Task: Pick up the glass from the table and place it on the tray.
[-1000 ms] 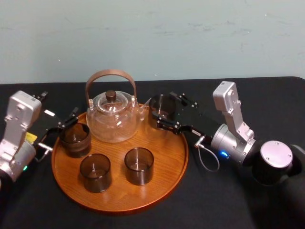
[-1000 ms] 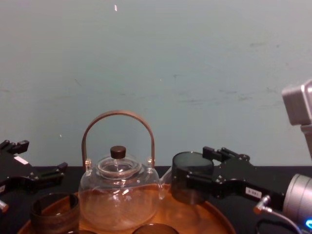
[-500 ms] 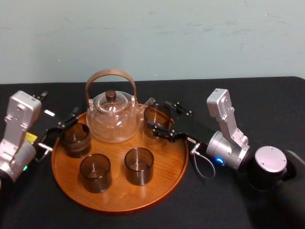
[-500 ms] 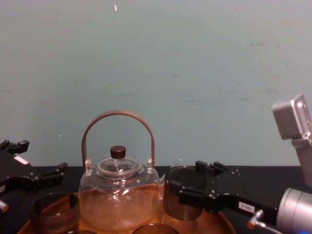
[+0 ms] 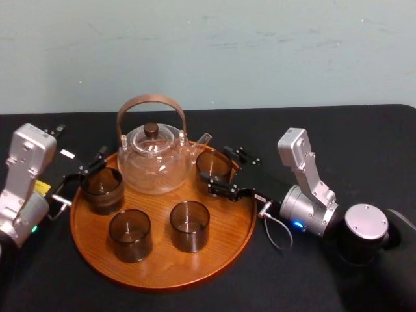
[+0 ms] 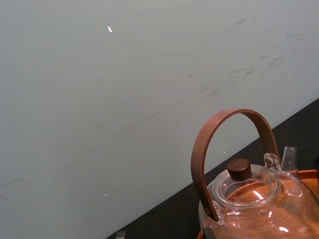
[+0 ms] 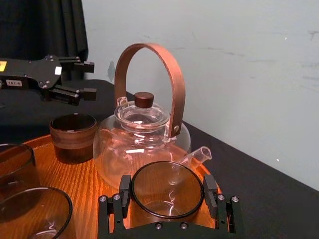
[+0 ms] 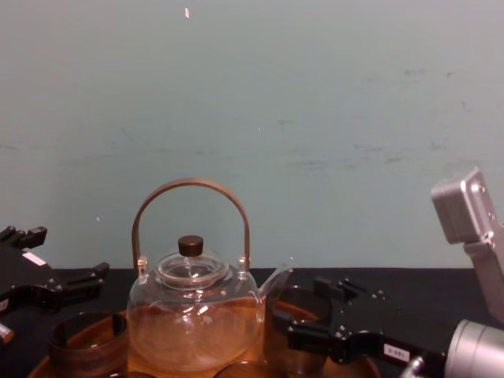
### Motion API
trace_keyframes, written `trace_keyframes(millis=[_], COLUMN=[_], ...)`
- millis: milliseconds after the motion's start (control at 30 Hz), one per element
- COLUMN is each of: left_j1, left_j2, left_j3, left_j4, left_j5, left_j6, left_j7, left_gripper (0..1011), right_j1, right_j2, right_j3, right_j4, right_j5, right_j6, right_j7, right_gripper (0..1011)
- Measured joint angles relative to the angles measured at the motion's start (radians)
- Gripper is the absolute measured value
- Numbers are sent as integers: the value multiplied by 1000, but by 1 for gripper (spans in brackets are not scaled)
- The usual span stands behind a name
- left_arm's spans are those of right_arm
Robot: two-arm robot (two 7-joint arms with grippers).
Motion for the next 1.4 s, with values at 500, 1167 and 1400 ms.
trace_keyframes(millis=[500,1167,1400], left_j1=[0,0,0], left_j2=[0,0,0], left_j3=[0,0,0], left_j4=[0,0,0], left_j5=[0,0,0], left_j6=[0,0,0], left_j7=[0,0,0], left_gripper=[1001,1001,1001], right_j1=[-1,-25,-56], right_j2=[0,23,54], right_j3=[-6,19,42], right_j4=[3,-58,-139], right_j5=[-17,16,37], right_j6=[2,-19,-20], right_j7=[-12,6,1], right_gripper=[900,1002,1002])
